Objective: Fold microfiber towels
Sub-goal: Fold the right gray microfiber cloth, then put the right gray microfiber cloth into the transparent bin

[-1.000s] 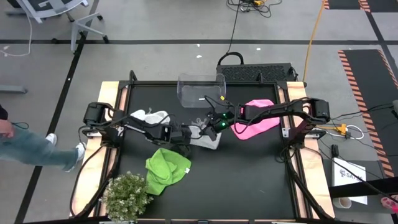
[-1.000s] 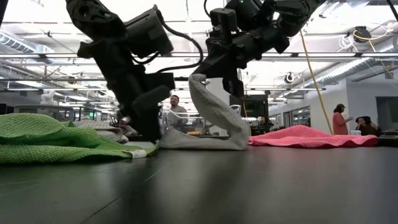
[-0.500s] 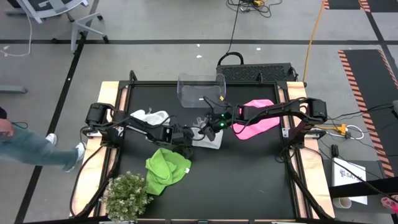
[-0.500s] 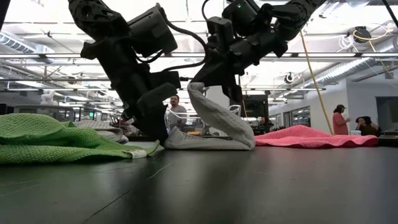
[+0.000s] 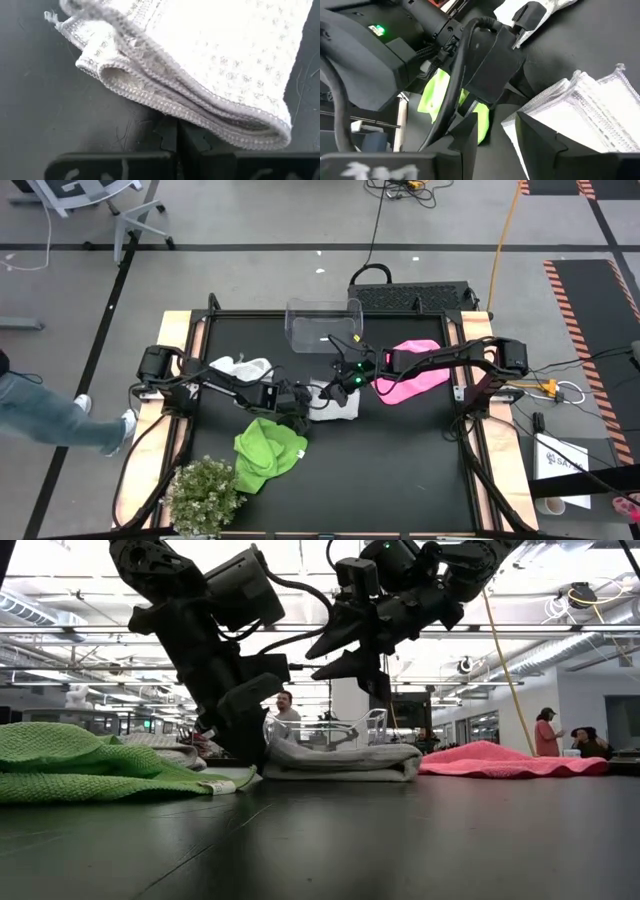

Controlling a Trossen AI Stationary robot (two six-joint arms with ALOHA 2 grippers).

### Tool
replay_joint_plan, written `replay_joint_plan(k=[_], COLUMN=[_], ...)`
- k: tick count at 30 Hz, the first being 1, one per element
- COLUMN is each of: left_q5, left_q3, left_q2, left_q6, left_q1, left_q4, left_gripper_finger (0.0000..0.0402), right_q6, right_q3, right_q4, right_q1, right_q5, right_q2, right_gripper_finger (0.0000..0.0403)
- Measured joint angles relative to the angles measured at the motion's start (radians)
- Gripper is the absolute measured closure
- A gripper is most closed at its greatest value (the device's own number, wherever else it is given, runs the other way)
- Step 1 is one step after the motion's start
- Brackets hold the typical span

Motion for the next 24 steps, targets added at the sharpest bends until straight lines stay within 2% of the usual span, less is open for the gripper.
replay_joint_plan(k=[5, 9, 11, 14, 18, 24], left_q5=[0.0, 0.004, -0.026, -0.068, -0.116, -0.034], left_q3=[0.002, 0.01, 0.03, 0.039, 0.038, 0.036], left_q2=[-0.014, -0.1, -0.174, -0.268, -0.296, -0.22], left_q6=[-0.001, -0.004, -0.004, 0.004, 0.029, 0.104], left_q1=[0.0, 0.0, -0.005, -0.015, -0.022, -0.022], left_q4=[-0.065, -0.248, -0.286, -0.249, -0.182, -0.039], left_gripper_finger=[0.0387, 0.0398, 0.0397, 0.0389, 0.0397, 0.0391], right_q6=[-0.003, -0.028, -0.055, -0.1, -0.141, -0.203], right_q3=[0.0, 0.0, 0.0, 0.0, 0.0, 0.0], right_q4=[-0.032, -0.11, -0.134, -0.148, -0.143, -0.148], right_q1=[-0.004, 0.001, 0.004, 0.008, 0.011, 0.049], right_q5=[-0.036, -0.083, -0.08, -0.074, -0.032, 0.075], right_q2=[-0.002, -0.004, -0.003, -0.003, -0.003, 0.015], right_gripper_finger=[0.0277, 0.0292, 0.0305, 0.0335, 0.0387, 0.04])
